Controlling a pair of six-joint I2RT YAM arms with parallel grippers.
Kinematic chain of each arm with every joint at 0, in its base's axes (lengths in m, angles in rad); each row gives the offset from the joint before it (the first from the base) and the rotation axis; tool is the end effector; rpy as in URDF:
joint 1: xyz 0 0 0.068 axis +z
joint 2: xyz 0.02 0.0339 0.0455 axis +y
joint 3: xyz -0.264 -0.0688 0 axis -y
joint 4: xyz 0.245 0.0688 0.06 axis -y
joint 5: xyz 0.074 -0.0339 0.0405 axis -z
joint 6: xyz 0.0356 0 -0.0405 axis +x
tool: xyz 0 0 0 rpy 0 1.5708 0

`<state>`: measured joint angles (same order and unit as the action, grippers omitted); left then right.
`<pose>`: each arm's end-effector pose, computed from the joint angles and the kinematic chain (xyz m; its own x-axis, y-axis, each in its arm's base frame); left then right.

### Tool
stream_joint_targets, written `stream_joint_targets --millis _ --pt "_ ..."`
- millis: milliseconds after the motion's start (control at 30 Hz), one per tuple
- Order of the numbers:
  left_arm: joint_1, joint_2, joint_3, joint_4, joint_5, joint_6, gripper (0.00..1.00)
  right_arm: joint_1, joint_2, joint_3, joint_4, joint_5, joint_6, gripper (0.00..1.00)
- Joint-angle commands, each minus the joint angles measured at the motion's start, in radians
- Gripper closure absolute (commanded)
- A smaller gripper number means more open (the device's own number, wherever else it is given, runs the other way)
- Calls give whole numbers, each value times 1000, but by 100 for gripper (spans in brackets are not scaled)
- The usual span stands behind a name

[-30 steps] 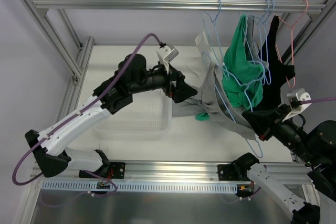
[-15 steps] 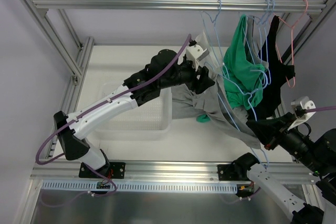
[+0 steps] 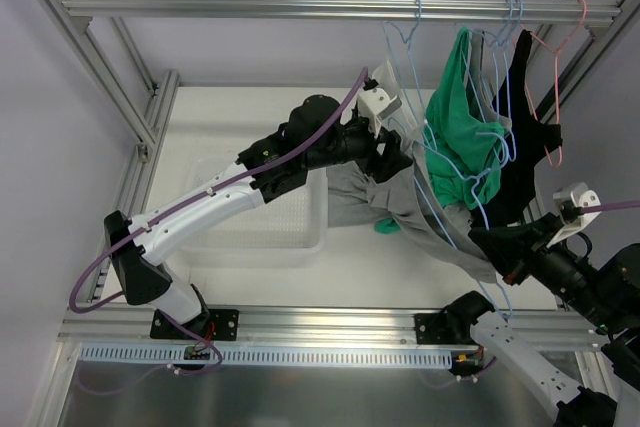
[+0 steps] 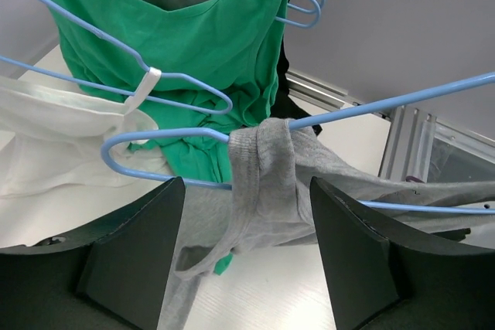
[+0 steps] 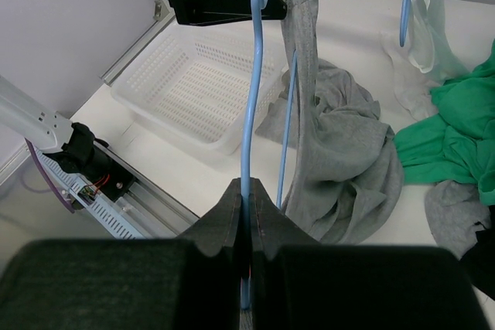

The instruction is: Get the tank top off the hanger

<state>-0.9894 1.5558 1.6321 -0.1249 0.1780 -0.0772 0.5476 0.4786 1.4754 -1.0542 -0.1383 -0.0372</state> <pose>0.1950 -0.3082 0.4507 -0.0975 0.0102 -0.9952 0.9148 0.3947 -0.0856 -0.0219 -0.0076 0.4671 -0.0254 -0.0586 -0.9980 -0.6346 0.7723 -0.0292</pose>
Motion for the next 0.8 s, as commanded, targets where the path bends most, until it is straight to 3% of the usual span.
stream_joint_targets --millis 0,100,167,300,400,700,767 --pt "-11 1 17 62 34 13 34 2 23 11 62 -7 -15 100" --pt "-11 20 23 68 40 11 52 0 25 3 71 -17 -13 100" --pt "-12 24 25 71 38 8 70 0 25 -4 75 -17 -13 100" --pt "-12 17 26 79 -3 1 82 0 20 -23 76 -14 -20 100" --pt "-11 6 26 85 -64 -9 100 2 18 -41 76 -21 -32 100" --pt "-11 -63 -15 88 -587 -121 100 0 -44 -99 53 -43 -104 100" --pt "-9 -71 -21 88 -635 -128 100 2 -63 -106 45 -107 -128 100"
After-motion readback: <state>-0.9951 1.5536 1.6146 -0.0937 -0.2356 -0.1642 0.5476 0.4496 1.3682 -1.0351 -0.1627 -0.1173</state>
